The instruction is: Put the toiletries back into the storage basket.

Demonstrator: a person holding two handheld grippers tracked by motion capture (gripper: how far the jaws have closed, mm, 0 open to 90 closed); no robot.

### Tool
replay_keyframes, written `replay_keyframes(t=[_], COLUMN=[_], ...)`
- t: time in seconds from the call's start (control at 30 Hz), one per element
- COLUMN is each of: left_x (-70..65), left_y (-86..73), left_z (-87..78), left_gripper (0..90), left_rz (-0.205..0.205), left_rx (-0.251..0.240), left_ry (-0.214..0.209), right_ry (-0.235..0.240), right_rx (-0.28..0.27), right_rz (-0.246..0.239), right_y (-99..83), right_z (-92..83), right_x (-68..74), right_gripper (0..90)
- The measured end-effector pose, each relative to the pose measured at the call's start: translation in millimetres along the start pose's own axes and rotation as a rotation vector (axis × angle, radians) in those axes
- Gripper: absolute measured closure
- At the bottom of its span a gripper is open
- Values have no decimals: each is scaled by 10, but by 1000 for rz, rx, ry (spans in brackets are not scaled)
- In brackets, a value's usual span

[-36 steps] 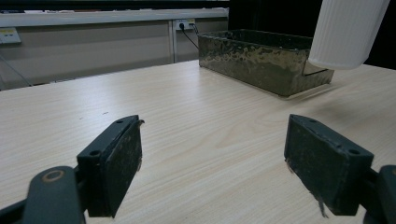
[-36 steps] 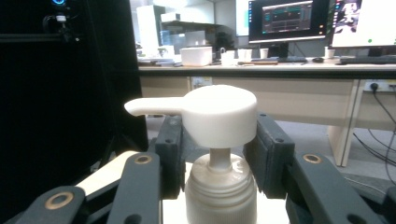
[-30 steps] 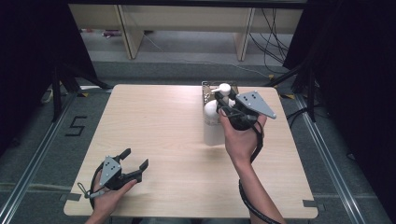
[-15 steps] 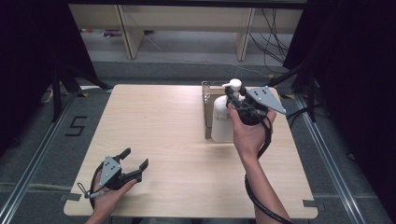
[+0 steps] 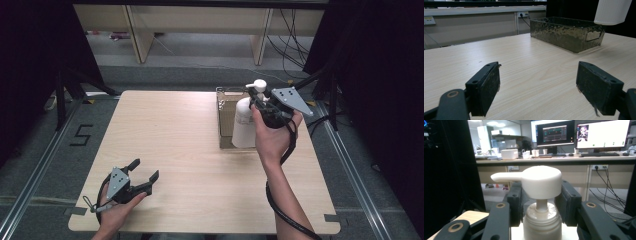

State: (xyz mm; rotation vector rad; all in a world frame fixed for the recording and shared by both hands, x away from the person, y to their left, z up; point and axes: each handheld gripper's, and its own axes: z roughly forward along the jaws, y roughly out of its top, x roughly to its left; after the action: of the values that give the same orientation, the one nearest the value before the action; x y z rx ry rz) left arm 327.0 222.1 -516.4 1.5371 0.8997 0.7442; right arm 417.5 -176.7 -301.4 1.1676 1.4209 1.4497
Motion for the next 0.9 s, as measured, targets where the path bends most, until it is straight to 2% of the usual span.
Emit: replay_keyframes(t=[0.43, 0.9], left_x=[-6, -8], left_y=[2, 2], left_z=[4, 6], left_gripper=[186, 186], left_rz=[1, 1], left_rx=[-1, -2], left_ry=[-1, -2], right_ry=[-43, -72], right_rx=[-12, 0], right_rz=[-11, 0], right_y=[118, 107], right_z=[112, 316], right_x=[-91, -115], right_gripper=[607, 607])
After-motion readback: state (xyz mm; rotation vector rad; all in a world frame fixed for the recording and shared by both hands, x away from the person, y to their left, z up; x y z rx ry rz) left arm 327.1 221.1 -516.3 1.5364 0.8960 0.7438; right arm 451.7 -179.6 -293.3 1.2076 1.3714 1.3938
